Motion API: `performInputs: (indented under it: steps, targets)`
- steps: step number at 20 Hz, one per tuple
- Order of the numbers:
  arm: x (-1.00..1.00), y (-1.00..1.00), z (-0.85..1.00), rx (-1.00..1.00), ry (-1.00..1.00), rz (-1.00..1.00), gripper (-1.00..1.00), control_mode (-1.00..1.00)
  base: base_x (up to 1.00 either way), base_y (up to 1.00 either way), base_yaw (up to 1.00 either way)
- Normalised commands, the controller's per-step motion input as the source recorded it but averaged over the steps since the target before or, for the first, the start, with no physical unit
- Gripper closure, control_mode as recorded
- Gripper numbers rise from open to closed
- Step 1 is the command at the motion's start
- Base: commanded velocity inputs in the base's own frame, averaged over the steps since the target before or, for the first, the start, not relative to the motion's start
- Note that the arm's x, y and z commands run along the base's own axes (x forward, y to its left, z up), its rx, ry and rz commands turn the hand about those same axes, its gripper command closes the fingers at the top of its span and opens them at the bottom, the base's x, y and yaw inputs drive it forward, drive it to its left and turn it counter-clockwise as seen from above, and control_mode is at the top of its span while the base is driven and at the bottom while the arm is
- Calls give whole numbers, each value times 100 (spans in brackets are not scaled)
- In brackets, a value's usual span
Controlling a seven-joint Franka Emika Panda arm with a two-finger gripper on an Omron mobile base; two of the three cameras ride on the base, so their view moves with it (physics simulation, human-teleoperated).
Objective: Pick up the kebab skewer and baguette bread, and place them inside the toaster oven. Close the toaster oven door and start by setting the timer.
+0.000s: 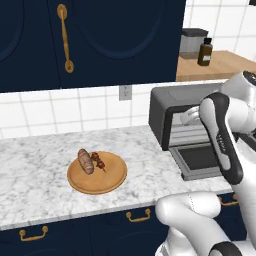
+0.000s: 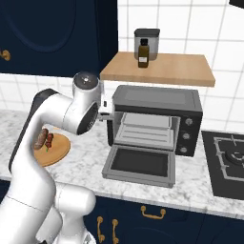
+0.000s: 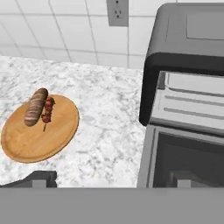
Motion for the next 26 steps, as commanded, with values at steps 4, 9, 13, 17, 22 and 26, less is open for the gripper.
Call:
performInputs:
  steps: [4,9,13,17,22,26]
  targets:
    - [1,-99,-69,18,-66,31,-100,-100,0,0,0]
    - [63,-65,-67,8,-30,13,-100,-100,0,0,0]
    - [92,-47,-28,8,-11,2,-100,-100,0,0,0]
    - [38,-78,-1,15,-15,2,-100,-100,0,0,0]
    - [29,-33,21,3,-4,0,-100,-100,0,0,0]
    - [32,-1,16,0,0,-1,-100,-100,0,0,0]
